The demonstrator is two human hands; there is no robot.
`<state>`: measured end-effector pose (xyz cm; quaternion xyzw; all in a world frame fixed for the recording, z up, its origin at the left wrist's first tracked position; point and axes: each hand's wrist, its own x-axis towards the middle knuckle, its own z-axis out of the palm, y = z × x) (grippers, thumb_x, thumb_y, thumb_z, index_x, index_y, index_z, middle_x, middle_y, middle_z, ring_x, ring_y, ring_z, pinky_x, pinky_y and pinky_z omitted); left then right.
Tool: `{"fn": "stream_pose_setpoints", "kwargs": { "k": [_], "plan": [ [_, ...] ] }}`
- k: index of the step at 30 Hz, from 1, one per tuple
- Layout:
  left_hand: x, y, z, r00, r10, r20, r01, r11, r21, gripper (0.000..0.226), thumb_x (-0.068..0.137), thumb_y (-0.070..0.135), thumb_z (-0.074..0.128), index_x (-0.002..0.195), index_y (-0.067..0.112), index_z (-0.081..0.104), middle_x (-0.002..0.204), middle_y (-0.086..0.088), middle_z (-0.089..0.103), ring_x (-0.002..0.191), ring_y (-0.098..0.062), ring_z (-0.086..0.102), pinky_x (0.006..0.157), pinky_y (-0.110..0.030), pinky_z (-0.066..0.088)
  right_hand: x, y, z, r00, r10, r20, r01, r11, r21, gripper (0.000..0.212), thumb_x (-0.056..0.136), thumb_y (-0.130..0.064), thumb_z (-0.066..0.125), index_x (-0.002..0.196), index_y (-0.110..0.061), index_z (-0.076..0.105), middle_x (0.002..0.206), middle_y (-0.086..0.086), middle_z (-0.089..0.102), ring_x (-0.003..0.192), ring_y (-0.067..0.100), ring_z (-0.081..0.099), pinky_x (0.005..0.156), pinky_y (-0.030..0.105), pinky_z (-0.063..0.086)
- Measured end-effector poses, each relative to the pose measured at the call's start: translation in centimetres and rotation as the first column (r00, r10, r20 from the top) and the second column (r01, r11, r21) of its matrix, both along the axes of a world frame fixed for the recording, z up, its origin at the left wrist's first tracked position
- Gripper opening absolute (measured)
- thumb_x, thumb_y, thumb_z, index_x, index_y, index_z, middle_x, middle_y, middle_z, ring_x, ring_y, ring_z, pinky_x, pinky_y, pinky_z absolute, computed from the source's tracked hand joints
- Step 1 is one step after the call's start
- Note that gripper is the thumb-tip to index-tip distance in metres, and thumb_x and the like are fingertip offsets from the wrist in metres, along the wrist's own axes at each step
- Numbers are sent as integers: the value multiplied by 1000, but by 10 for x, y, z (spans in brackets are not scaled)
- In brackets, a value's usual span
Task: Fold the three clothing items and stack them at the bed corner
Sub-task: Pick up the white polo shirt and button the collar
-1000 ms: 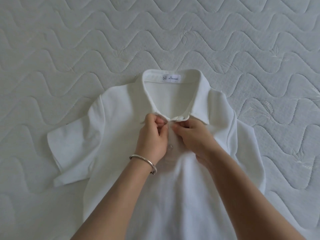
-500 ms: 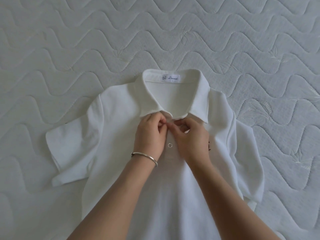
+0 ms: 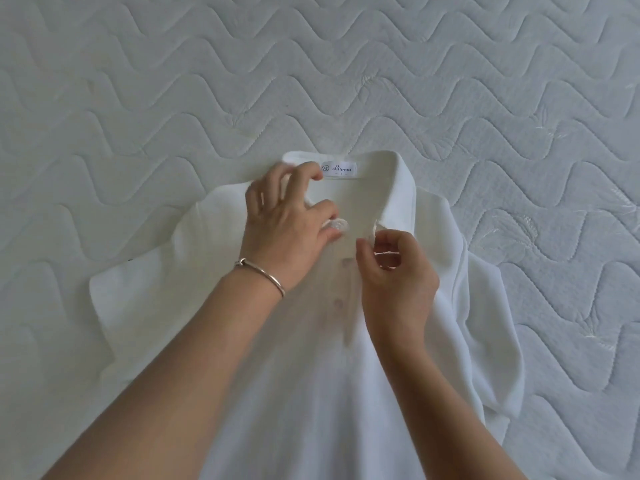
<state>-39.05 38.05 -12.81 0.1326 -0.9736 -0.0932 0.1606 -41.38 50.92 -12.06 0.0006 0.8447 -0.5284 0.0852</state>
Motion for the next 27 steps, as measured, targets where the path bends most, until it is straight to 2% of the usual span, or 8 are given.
{"fn": "stream_pose_setpoints", "kwargs": {
  "k": [2, 6, 10, 13, 16, 20, 24, 27],
  "plan": [
    [-7, -6, 5, 990, -121, 77, 129, 986, -105, 20, 71, 39, 59, 68, 22, 67, 106, 2, 60, 125, -27, 34, 105, -50, 15, -1, -4, 1, 1000, -4, 11, 5, 997, -80, 2, 82, -13, 65, 84, -15, 65, 81, 0, 65, 70, 4, 57, 64, 5, 40],
    [-18, -12, 13, 930, -185, 317, 145, 979, 145, 21, 87, 38, 54, 89, 18, 61, 95, 5, 66, 126, -13, 42, 110, -40, -10, -2, -13, -6, 995, 73, 61, -67, 994, -91, 10, 86, -12, 60, 91, -20, 65, 86, -11, 55, 69, -4, 53, 68, 5, 40],
    [-19, -14, 3, 931, -210, 298, 84, 919, 386, 19, 89, 35, 53, 97, 18, 56, 81, 7, 59, 100, -14, 53, 110, -22, -4, -6, -15, -13, 988, 110, 105, -102, 992, -76, 8, 87, -17, 60, 88, -25, 62, 86, -13, 52, 70, 2, 53, 68, 7, 40],
    [-16, -14, -1, 941, -224, 254, 53, 838, 544, 16, 88, 27, 57, 100, 16, 56, 98, 4, 62, 103, -11, 53, 108, -17, -5, -8, -15, -16, 984, 130, 125, -121, 990, -73, 5, 87, -19, 61, 89, -23, 64, 86, -13, 53, 78, 12, 59, 74, 13, 44],
    [-12, -14, -3, 931, -251, 265, 47, 802, 596, 16, 89, 17, 55, 105, 13, 55, 99, 4, 60, 103, -8, 55, 107, -15, -6, -9, -15, -18, 980, 175, 92, -173, 984, -33, 6, 85, -18, 63, 90, -22, 65, 86, -15, 52, 84, 15, 60, 82, 23, 46],
    [-11, -15, -4, 939, -235, 252, 16, 761, 649, 16, 90, 10, 53, 105, 12, 54, 99, 3, 60, 100, -8, 56, 107, -15, -7, -16, -13, -20, 955, 296, -3, -293, 947, 128, 15, 83, -22, 67, 96, -15, 67, 86, -16, 49, 90, 12, 53, 79, 17, 40],
    [-12, -13, -5, 946, -216, 243, 2, 751, 660, 13, 90, 10, 53, 101, 16, 54, 101, -2, 65, 102, -10, 56, 106, -13, -7, -20, -12, -22, 920, 371, -130, -334, 912, 240, 15, 82, -23, 67, 92, -11, 68, 92, 0, 60, 92, 24, 53, 81, 35, 45],
    [-12, -10, -3, 955, -204, 217, -8, 710, 704, 14, 89, 10, 53, 94, 23, 50, 96, 0, 66, 97, -8, 58, 105, -9, -6, -18, -13, -25, 891, 361, -276, -284, 917, 280, 15, 78, -23, 63, 85, -9, 67, 89, 5, 63, 89, 27, 55, 79, 31, 43]
  ]
}}
